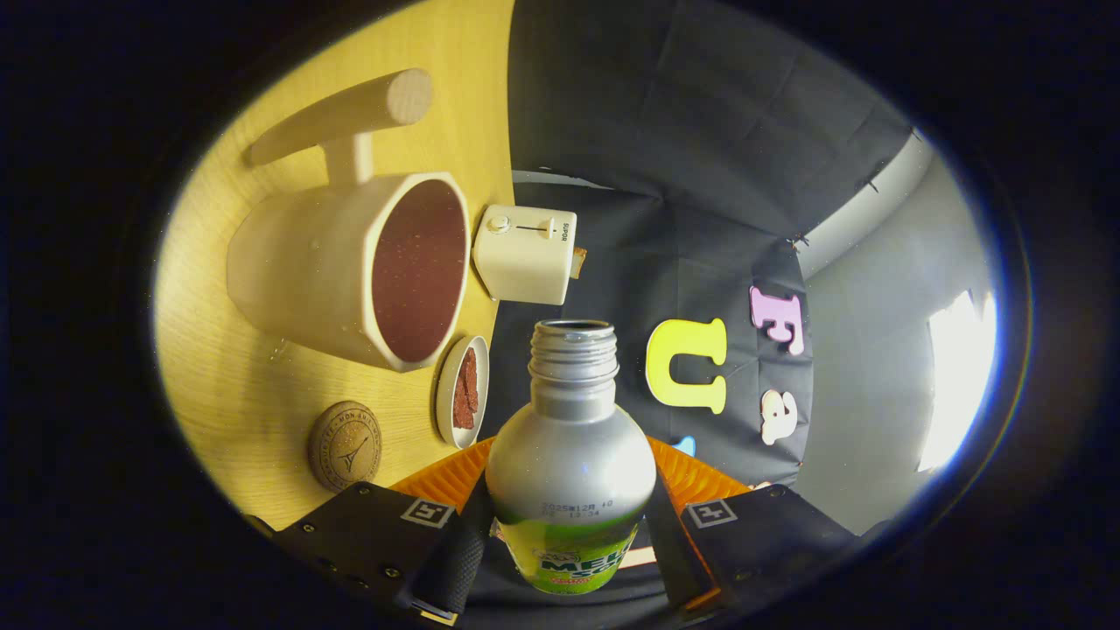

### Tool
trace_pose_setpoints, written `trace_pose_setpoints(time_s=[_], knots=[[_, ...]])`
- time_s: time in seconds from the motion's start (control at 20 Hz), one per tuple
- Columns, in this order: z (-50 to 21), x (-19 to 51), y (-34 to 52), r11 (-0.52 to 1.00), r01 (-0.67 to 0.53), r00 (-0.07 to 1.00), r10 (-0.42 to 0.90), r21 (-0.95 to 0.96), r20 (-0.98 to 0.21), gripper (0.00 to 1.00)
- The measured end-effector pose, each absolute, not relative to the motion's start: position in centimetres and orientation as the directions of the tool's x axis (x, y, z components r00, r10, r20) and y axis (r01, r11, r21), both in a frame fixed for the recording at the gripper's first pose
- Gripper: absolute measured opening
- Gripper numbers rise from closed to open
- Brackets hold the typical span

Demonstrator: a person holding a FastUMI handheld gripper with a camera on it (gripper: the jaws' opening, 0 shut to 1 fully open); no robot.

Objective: Take the bottle from table, then pour the juice into the cup, finally place the bottle on the coaster

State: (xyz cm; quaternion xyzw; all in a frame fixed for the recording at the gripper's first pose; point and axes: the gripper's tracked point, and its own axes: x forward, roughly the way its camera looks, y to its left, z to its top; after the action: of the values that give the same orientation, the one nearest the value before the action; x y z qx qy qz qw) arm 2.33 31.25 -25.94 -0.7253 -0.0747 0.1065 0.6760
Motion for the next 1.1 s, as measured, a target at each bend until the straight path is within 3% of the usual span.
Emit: trace_pose_setpoints(time_s=[0.2,0.45,1.1], knots=[[-26.1,2.5,30.5,0.003,-0.073,0.971,0.230,-0.997,-0.071,0.81],[-26.7,2.9,28.9,0.249,-0.189,0.972,0.184,-0.950,-0.145,0.81],[-27.6,3.8,26.3,0.740,-0.337,0.935,0.190,-0.583,-0.300,0.81]])
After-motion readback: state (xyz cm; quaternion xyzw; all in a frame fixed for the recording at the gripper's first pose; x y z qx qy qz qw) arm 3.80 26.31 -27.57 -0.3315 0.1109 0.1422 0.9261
